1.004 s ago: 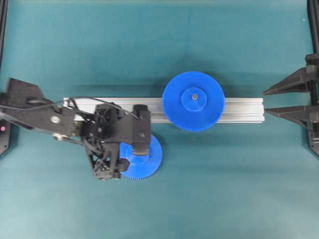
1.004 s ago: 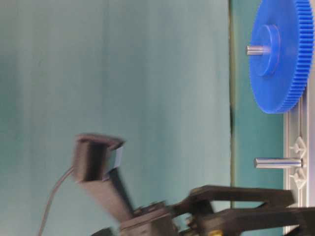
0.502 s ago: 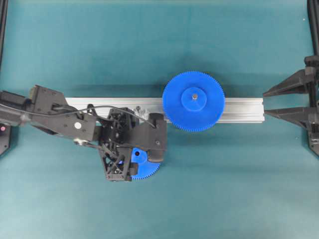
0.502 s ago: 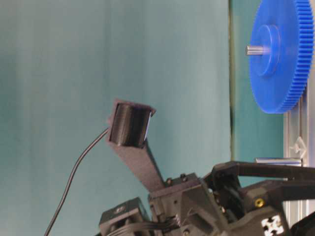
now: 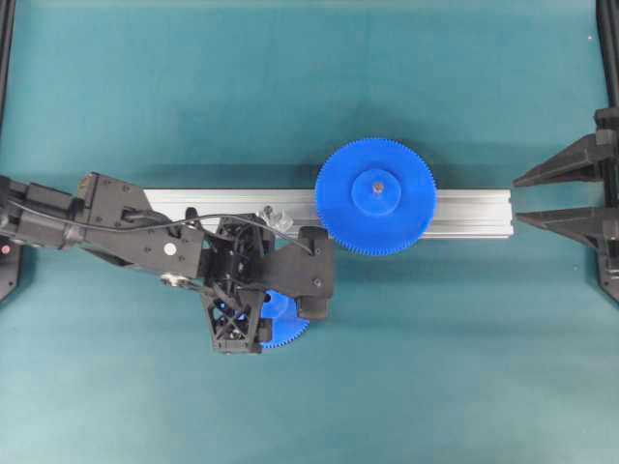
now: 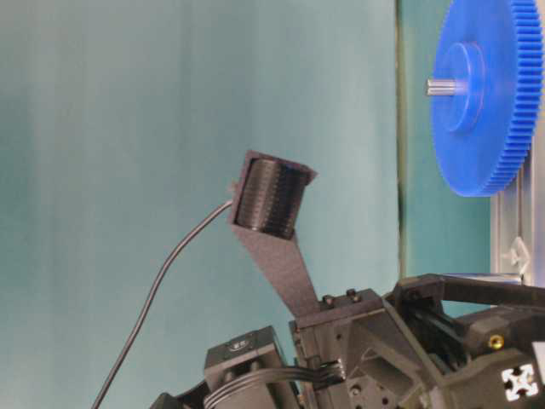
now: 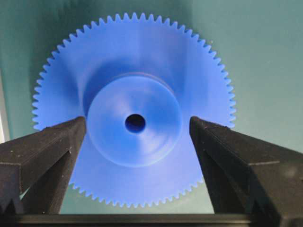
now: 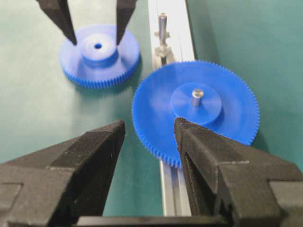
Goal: Insert the small gear onto the shaft.
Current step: 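Close the left gripper on the small gear's hub and lift it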
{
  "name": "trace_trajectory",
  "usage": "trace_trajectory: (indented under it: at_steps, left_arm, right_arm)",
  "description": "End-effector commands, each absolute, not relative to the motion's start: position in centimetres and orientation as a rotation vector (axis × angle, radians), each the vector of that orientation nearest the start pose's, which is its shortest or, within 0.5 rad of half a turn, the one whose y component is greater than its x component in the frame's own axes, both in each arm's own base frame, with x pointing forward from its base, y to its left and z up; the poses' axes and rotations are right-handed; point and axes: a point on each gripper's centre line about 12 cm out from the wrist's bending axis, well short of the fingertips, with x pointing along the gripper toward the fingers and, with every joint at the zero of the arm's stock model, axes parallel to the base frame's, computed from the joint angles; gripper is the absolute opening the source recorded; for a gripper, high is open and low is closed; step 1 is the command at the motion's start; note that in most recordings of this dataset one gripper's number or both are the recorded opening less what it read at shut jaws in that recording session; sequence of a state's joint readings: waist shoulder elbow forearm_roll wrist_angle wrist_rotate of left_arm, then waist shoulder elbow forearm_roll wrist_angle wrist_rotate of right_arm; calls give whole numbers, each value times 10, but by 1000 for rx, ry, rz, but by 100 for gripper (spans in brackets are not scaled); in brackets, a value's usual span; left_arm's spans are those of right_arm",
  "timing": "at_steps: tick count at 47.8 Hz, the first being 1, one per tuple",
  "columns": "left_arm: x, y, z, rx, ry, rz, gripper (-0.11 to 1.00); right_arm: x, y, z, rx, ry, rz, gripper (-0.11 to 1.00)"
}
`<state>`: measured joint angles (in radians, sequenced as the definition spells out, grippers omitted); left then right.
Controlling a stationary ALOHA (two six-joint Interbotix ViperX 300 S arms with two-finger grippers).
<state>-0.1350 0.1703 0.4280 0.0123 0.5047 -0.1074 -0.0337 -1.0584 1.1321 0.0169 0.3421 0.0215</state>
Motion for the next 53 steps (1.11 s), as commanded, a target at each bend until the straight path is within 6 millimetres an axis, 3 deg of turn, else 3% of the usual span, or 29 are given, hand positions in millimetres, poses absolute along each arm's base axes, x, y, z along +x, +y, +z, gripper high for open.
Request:
trace_trajectory:
  at_steps: [1,35,53]
  left_arm:
    - [414,-57,150,-7,1068,-70,92]
    - [413,-57,138,1,1136,-64,92]
    - [418,-58,141,0,1118,-65,92]
  right_arm:
    - [177,-6,260,50,406,-38,60]
    - [176,-6,257,50,409,-38,60]
    - [176,-5,258,53,406,-38,60]
